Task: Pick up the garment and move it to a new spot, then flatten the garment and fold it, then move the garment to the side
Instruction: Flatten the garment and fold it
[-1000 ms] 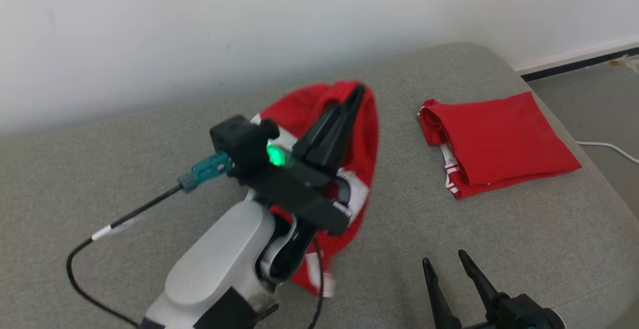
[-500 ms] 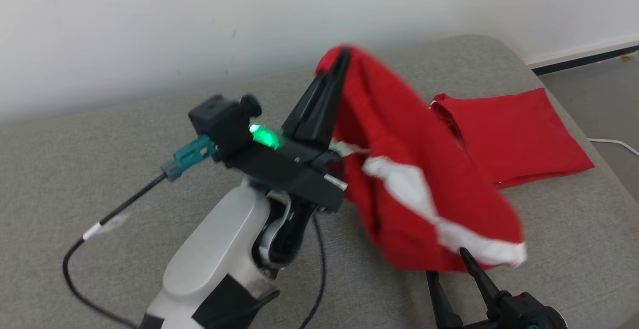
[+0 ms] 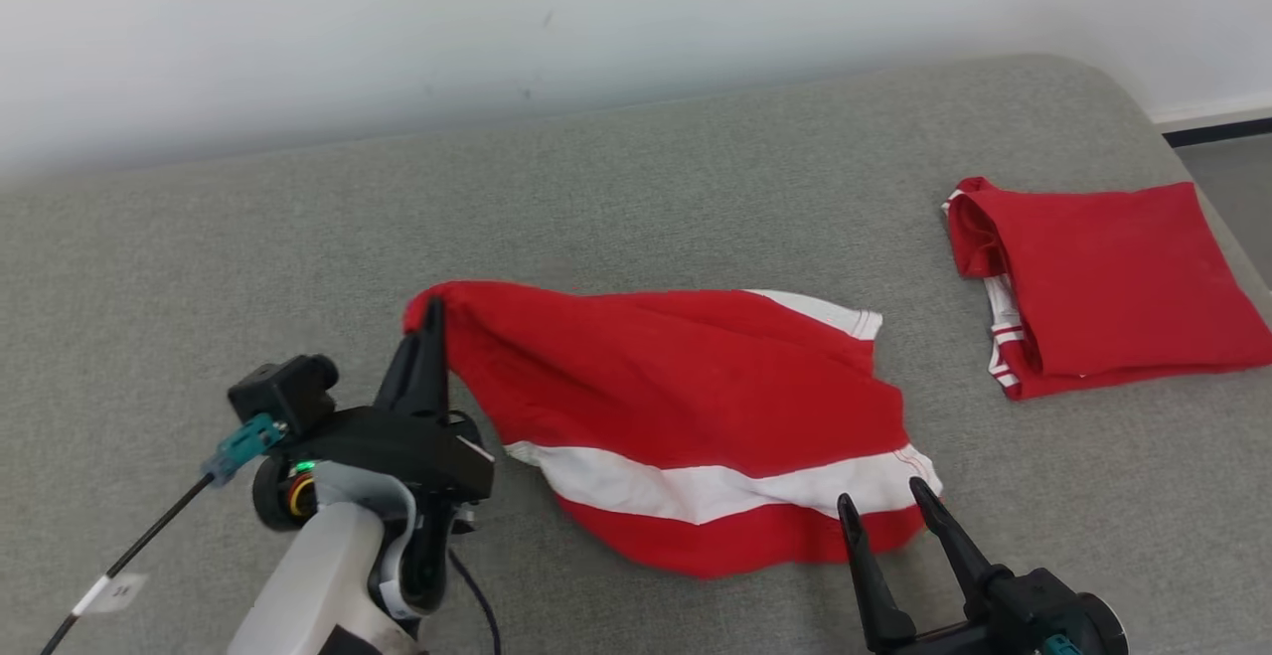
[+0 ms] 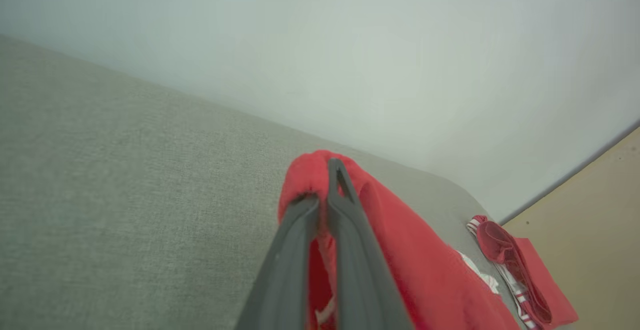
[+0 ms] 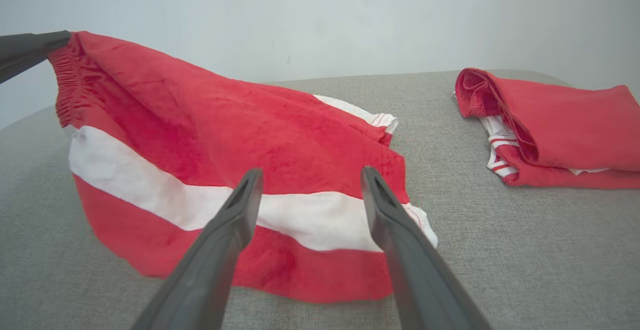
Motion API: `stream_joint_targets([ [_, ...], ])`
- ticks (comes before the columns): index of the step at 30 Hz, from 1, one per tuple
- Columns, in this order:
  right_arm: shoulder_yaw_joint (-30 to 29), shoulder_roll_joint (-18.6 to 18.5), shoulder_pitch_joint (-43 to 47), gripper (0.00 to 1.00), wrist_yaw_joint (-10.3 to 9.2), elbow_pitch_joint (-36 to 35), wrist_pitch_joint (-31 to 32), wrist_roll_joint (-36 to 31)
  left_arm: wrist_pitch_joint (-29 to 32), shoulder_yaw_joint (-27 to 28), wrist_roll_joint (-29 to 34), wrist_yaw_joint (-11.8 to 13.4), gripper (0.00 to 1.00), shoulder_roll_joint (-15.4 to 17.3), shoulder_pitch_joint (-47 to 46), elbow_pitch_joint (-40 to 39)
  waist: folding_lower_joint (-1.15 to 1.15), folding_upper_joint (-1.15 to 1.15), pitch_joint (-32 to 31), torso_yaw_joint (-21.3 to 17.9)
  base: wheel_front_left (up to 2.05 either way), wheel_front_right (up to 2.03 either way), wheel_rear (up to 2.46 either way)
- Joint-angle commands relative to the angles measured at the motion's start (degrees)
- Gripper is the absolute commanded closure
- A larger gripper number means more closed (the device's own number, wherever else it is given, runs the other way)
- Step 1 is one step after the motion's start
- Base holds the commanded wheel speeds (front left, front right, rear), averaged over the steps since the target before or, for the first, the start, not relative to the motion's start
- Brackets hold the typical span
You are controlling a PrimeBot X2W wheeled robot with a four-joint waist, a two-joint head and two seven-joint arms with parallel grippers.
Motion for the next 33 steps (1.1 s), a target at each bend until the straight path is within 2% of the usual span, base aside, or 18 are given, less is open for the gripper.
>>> stream_joint_targets([
  [1, -0.1, -0.1, -0.4, 0.00, -0.17, 0.0, 0.0, -0.2, -0.2, 2.2, 1.4, 0.4, 1.00, 0.2, 1.2, 0.6, 0.00, -0.01, 0.3, 0.8, 0.00, 0.00, 0.00],
  [11, 0.0, -0.1, -0.6, 0.00, -0.17, 0.5, 0.0, -0.2, -0.2, 11.4, 5.7, 1.0, 1.00, 0.4, 4.8, 1.8, 0.00, -0.01, -0.3, 1.8, 0.00, 0.00, 0.00],
  [14, 0.3, -0.1, -0.5, 0.00, -0.17, 0.7, 0.0, 0.0, -0.2, 12.9, 7.0, 0.1, 1.00, 0.1, 5.3, 2.5, 0.00, -0.01, -0.5, 1.9, 0.00, 0.00, 0.00],
  [15, 0.4, -0.1, -0.5, 0.00, -0.17, 0.7, 0.0, 0.1, -0.2, 13.2, 7.3, -0.3, 0.76, 0.0, 5.4, 2.9, 0.00, -0.01, -0.6, 1.9, 0.00, 0.00, 0.00],
  [16, 0.5, -0.1, -0.6, 0.00, -0.17, 0.8, 0.0, 0.1, -0.2, 13.1, 7.6, -0.5, 0.24, -0.1, 5.6, 3.7, 0.00, -0.01, -0.7, 1.8, 0.00, 0.00, 0.00],
  [17, 0.6, -0.1, -0.6, 0.00, -0.17, 0.9, 0.0, 0.2, -0.2, 13.2, 8.0, -1.0, 0.00, -0.1, 5.6, 4.2, 0.00, -0.01, -0.8, 1.7, 0.00, 0.00, 0.00],
  [23, 0.5, -0.1, -0.5, 0.00, -0.17, 1.1, 0.0, 0.6, -0.2, 13.2, 9.3, -3.1, 0.00, 0.6, 7.3, 6.6, 0.00, -0.01, -1.5, 1.1, 0.00, 0.00, 0.00],
  [27, 0.3, -0.1, 0.1, 0.00, -0.17, 1.2, 0.0, 0.6, -0.2, 12.3, 7.8, -4.3, 0.00, 0.4, 10.2, 7.4, 0.00, -0.01, -2.1, 1.0, 0.00, 0.00, 0.00],
  [33, 0.2, -0.1, 0.8, 0.00, -0.17, 1.0, 0.0, 0.6, -0.2, 12.4, 7.1, -4.9, 0.00, 1.3, 15.7, 2.2, 0.00, -0.01, -3.1, 1.1, 0.00, 0.00, 0.00],
])
